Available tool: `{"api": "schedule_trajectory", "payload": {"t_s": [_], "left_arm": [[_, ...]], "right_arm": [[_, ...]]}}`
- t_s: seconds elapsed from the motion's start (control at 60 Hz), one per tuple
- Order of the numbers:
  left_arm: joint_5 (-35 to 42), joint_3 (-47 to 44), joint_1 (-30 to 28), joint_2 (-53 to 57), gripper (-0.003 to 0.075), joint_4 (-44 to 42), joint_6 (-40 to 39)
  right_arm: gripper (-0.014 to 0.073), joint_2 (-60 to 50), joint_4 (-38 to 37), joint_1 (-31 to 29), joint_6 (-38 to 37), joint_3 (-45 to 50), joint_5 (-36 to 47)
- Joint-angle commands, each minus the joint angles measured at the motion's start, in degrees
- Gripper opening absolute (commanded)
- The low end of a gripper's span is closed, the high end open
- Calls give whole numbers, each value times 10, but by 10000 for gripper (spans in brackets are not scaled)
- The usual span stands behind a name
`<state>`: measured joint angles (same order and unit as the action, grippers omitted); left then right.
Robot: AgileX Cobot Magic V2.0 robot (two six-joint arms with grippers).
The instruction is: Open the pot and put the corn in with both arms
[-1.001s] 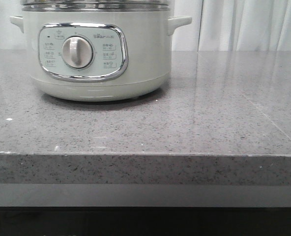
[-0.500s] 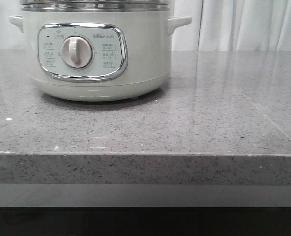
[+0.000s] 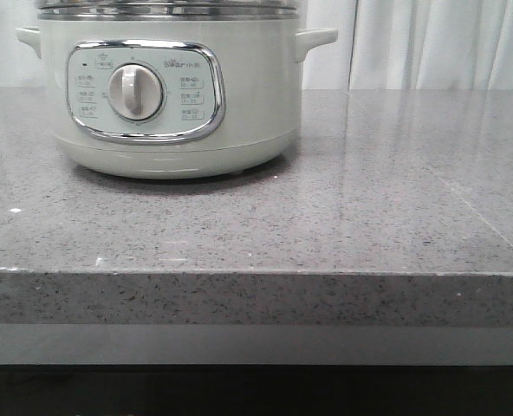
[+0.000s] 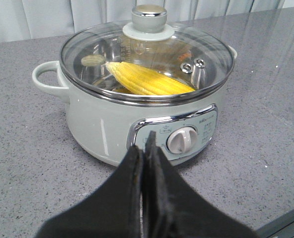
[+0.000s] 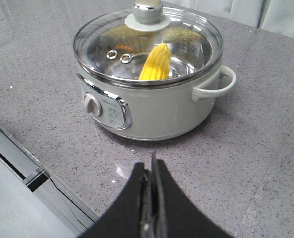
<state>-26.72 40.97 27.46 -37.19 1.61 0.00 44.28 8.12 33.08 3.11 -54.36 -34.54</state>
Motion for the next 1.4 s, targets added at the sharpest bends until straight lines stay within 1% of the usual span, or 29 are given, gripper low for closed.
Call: {"api": "schedule_trajectory", "payload": {"t_s": [0.0,0.167,0.25,0.384,0.584,0.684,0.817,0.901,1.001,1.051,1.384], "left_arm": [[47,16,1,2,-20,6,0],[53,6,0,6,-20,6,0],[64,-14,-19,24,-20,1,0],[89,-72,-89,84,-20,-9,0],[154,-211,-193,210,-20,-1,0],[194,-285,-229,273,-20,23,0],[242,-355,-259,330,-20,56,0],[270,-390,-264,355,-20,67,0],[324,-421,-264,385,-20,67,0],[315,-420,-263,386,-20,67,0],[318,-421,-257,385,-20,67,0]], "right_arm": [[-119,-4,-4,-3,4,-15,38],[-119,-4,-4,-3,4,-15,38],[-119,-4,-4,-3,4,-15,38],[-119,-4,-4,-3,4,-15,38],[-119,-4,-4,-3,4,-15,38],[-119,-4,-4,-3,4,-15,38],[-119,-4,-4,-3,4,-15,38],[-119,-4,-4,-3,4,-15,38],[-119,-4,-4,-3,4,-15,38],[-119,-4,-4,-3,4,-15,38],[-119,-4,-4,-3,4,-15,39]]}}
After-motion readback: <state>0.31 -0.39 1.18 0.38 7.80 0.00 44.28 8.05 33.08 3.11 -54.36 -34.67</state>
